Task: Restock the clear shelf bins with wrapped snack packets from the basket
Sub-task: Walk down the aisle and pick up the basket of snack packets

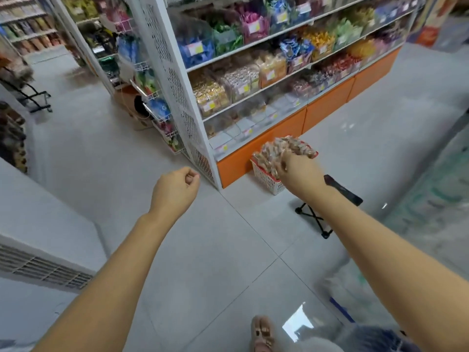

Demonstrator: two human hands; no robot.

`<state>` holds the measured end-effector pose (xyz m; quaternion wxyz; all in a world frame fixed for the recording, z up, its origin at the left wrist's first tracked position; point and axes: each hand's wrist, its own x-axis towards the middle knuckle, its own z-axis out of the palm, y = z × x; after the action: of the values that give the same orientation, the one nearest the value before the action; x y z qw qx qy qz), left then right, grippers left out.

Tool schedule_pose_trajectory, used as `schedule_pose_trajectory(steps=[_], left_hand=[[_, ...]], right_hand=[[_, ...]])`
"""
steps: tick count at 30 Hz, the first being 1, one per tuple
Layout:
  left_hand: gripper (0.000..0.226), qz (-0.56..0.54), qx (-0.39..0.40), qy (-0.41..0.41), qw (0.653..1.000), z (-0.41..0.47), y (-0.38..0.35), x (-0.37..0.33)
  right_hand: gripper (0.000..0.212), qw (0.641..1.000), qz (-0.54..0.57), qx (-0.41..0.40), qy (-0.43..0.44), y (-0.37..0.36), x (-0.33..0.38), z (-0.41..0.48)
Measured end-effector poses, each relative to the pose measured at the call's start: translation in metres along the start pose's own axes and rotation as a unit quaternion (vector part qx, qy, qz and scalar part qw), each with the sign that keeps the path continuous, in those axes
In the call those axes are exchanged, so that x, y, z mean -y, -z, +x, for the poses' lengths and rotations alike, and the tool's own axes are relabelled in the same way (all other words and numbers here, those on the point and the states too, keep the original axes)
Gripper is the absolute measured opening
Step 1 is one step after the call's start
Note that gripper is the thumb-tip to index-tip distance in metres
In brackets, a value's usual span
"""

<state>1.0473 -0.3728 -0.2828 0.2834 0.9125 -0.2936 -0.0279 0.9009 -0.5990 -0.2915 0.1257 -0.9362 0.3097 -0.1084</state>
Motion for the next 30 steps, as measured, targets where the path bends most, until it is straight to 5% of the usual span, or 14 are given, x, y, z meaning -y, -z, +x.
schedule_pose_trajectory(steps=[16,30], left_hand=[[0.017,-0.101,0.091,-0.081,0.987,0.244,-0.069,-0.019],[0.019,-0.049,0.212,-0.171,0.961,0.42,-0.141,-0.068]], right_hand=[[0.028,0.995,-0.057,-0.014,-0.087,-0.049,-0.059,0.212],[0.032,0.969,-0.032,-0.026,-0.245,-0.049,-0.111,0.321]])
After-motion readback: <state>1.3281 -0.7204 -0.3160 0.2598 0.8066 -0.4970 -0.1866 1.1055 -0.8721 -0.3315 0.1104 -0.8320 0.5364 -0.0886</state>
